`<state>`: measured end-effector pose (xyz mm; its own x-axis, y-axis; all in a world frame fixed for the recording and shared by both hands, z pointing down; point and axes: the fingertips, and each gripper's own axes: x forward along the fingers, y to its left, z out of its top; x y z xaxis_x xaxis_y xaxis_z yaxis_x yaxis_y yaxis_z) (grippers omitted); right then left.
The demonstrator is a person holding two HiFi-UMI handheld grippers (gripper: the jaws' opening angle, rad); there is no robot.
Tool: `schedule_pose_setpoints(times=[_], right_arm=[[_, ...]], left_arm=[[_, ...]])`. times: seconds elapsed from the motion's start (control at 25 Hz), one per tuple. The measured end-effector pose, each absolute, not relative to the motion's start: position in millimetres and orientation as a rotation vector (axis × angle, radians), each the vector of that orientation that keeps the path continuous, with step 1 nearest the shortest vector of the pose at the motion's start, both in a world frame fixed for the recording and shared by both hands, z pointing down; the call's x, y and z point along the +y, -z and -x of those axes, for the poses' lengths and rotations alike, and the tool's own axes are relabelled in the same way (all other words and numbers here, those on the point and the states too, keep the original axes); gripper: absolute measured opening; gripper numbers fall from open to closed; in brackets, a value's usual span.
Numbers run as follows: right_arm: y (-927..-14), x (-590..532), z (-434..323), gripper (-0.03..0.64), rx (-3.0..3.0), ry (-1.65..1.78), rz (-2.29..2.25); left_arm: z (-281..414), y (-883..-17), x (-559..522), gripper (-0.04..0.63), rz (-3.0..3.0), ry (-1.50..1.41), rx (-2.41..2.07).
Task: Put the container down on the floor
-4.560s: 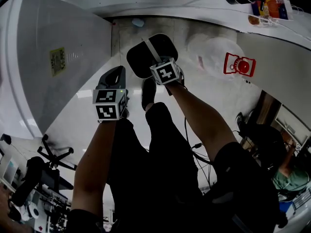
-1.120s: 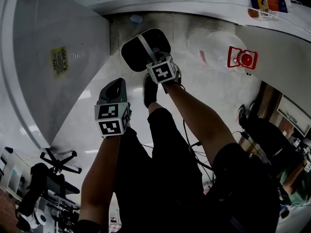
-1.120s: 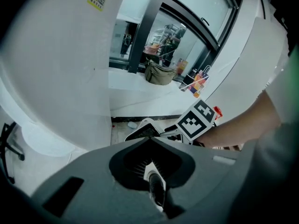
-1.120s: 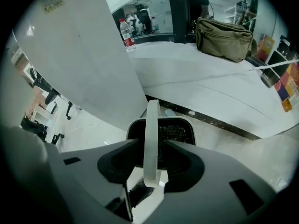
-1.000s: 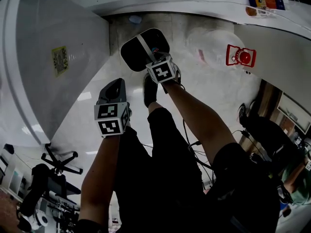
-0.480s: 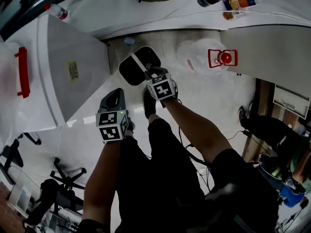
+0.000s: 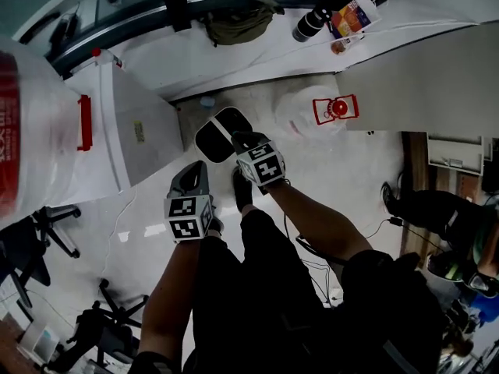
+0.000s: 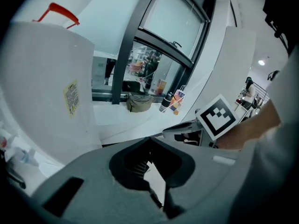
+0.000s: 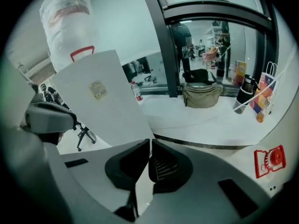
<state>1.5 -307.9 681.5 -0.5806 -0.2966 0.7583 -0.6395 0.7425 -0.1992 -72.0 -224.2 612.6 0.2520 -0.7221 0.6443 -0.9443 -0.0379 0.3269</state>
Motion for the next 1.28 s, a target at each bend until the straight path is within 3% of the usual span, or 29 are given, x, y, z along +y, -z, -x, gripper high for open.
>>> schedule_pose_setpoints(times=[0.92,1.28], right_arm=[[-412,-264,3,0.009,-2.536,-0.492,-0.756],[-350,-246,2,0.009,-2.616,-0.478,-0.787]], left_arm=[[82,-395,-192,0.009,-2.095,-0.172,-1.613],[93,-345,-176,0.009,-2.149,-0.123,-1.638]])
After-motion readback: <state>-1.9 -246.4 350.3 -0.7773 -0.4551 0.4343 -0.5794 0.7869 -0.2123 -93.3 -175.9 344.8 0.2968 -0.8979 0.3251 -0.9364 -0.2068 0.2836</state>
